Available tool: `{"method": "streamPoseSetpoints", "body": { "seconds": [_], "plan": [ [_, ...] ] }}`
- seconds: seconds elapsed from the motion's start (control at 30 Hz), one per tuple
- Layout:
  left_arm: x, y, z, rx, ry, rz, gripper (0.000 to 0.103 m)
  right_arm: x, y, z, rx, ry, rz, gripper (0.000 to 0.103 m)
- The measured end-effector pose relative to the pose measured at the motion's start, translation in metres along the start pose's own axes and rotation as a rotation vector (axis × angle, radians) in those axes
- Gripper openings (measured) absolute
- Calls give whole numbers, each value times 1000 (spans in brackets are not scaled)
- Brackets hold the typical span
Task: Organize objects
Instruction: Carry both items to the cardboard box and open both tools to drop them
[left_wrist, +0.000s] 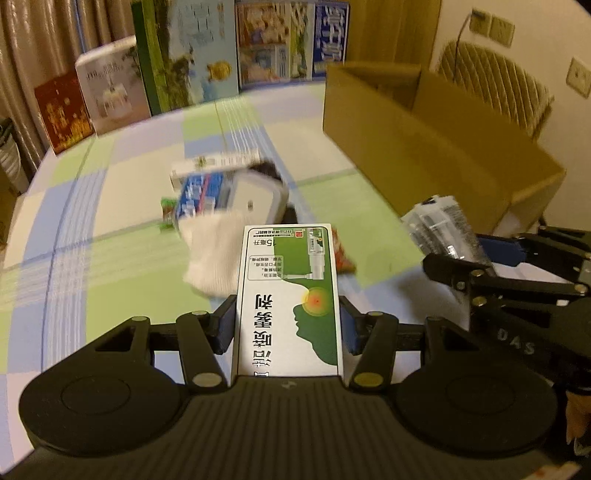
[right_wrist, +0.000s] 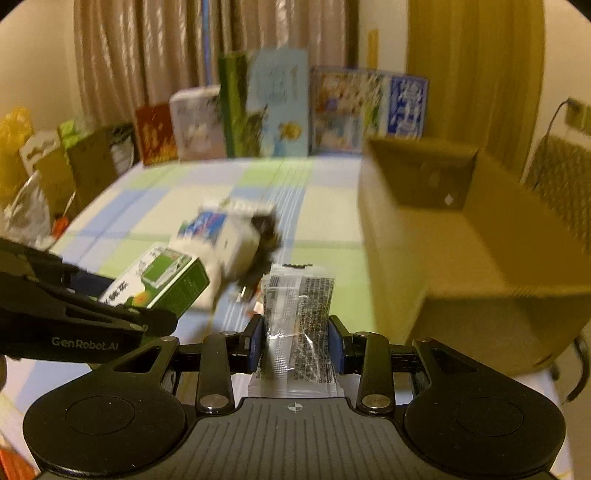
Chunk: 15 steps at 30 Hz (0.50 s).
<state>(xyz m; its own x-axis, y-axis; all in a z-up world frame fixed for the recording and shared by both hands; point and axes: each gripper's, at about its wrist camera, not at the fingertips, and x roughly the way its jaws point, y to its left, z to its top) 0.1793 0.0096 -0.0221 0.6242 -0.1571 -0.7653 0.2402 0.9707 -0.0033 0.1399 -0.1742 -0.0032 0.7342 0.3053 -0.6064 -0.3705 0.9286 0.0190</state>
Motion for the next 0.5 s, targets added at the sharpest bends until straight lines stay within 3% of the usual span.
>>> {"method": "streamPoseSetpoints", "body": {
  "seconds": [0.17,0.33,0.5],
  "plan": [
    [-19,-14,34,-14,-89,-11,50,-27,-27,35,36,-73,-32,33],
    [-30,-44,72,-11,-170,-72,50,-48,-72,65,70,-118,-105,33],
    [-25,-82,106,12,-207,-141,50,-53,-120,74,93,-109,-168,33]
  ]
}}
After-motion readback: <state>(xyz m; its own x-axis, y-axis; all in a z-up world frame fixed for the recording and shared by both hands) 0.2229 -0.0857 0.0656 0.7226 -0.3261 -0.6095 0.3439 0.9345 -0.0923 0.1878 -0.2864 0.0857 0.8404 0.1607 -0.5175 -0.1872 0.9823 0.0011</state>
